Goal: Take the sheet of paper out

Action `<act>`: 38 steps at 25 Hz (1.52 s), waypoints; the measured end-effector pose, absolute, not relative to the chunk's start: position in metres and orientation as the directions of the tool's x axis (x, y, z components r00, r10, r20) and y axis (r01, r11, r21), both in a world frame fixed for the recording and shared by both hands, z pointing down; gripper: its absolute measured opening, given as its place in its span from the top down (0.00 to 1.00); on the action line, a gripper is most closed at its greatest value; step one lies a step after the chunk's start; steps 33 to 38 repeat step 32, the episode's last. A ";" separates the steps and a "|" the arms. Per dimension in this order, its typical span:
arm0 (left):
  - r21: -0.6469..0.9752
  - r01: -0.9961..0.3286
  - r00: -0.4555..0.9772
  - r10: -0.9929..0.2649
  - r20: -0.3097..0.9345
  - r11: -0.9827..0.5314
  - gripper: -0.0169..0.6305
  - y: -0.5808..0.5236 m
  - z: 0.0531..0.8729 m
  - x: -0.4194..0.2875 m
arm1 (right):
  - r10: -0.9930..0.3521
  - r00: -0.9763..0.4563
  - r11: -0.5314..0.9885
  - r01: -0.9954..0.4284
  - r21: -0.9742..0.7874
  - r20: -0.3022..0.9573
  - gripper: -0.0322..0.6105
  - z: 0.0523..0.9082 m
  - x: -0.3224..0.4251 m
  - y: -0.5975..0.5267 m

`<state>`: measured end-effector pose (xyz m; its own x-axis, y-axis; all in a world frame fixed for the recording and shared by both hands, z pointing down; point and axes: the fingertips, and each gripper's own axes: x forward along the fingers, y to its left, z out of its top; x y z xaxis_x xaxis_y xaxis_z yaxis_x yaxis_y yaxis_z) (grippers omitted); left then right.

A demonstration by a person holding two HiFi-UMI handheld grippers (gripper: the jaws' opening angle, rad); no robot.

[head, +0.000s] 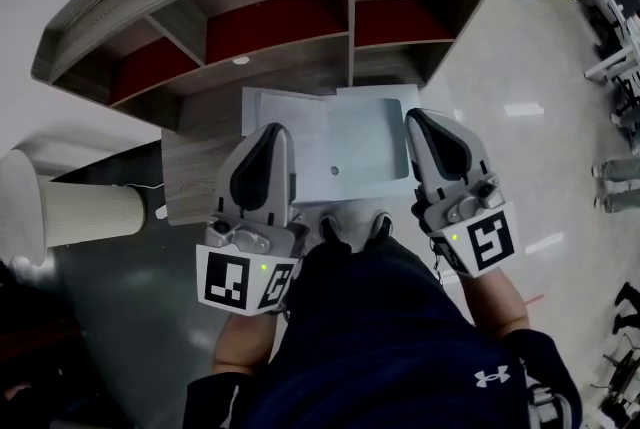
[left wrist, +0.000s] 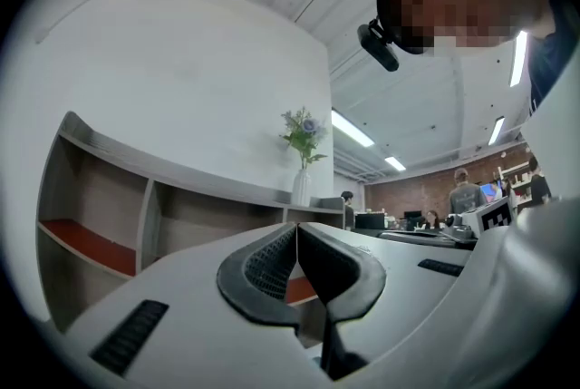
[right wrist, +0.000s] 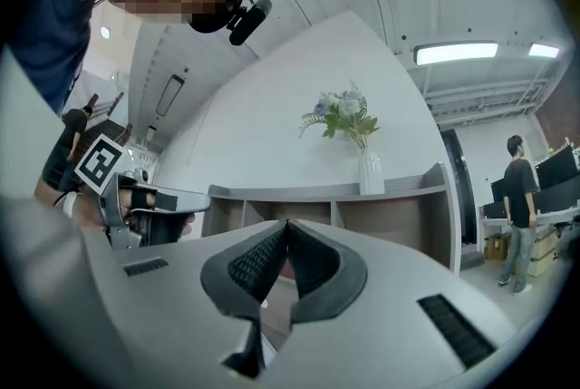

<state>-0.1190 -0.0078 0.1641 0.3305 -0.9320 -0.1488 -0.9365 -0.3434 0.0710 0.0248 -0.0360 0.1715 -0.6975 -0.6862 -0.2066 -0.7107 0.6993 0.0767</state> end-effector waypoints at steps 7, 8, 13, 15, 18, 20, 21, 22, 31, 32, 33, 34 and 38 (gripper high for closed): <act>0.067 -0.939 0.324 -0.932 -0.164 -0.339 0.95 -0.002 0.157 -0.112 | -0.691 -0.692 0.691 -0.717 0.094 -0.208 0.93 0.168 0.042 -0.032; 0.067 -0.938 0.325 -0.931 -0.165 -0.339 0.95 -0.002 0.157 -0.110 | -0.691 -0.693 0.690 -0.717 0.096 -0.207 0.93 0.168 0.043 -0.032; 0.051 -0.939 0.329 -0.930 -0.165 -0.341 0.95 -0.003 0.155 -0.107 | -0.698 -0.687 0.684 -0.724 0.096 -0.202 0.93 0.170 0.049 -0.032; 0.046 -0.938 0.332 -0.929 -0.161 -0.343 0.95 -0.004 0.155 -0.106 | -0.699 -0.686 0.683 -0.724 0.094 -0.201 0.93 0.170 0.050 -0.033; 0.041 -0.937 0.338 -0.929 -0.155 -0.347 0.95 -0.006 0.155 -0.105 | -0.696 -0.690 0.685 -0.721 0.104 -0.198 0.93 0.170 0.048 -0.033; 0.036 -0.938 0.337 -0.929 -0.153 -0.345 0.95 -0.007 0.156 -0.107 | -0.695 -0.691 0.685 -0.720 0.111 -0.198 0.93 0.171 0.046 -0.033; 0.035 -0.938 0.335 -0.930 -0.150 -0.344 0.95 -0.008 0.157 -0.108 | -0.695 -0.691 0.684 -0.720 0.113 -0.197 0.93 0.171 0.045 -0.033; 0.035 -0.939 0.334 -0.931 -0.148 -0.342 0.95 -0.008 0.157 -0.109 | -0.695 -0.692 0.685 -0.720 0.113 -0.195 0.93 0.172 0.044 -0.033; 0.041 -0.941 0.328 -0.935 -0.136 -0.336 0.95 -0.011 0.162 -0.116 | -0.690 -0.700 0.690 -0.713 0.123 -0.186 0.93 0.172 0.040 -0.035; 0.042 -0.941 0.327 -0.935 -0.134 -0.335 0.95 -0.011 0.162 -0.117 | -0.689 -0.701 0.691 -0.712 0.124 -0.186 0.93 0.172 0.040 -0.035; 0.042 -0.941 0.327 -0.935 -0.134 -0.335 0.95 -0.011 0.162 -0.117 | -0.689 -0.701 0.691 -0.712 0.124 -0.186 0.93 0.172 0.040 -0.035; 0.042 -0.941 0.327 -0.935 -0.134 -0.335 0.95 -0.011 0.162 -0.117 | -0.689 -0.701 0.691 -0.712 0.124 -0.186 0.93 0.172 0.040 -0.035; 0.042 -0.941 0.327 -0.935 -0.134 -0.335 0.95 -0.011 0.162 -0.117 | -0.689 -0.701 0.691 -0.712 0.124 -0.186 0.93 0.172 0.040 -0.035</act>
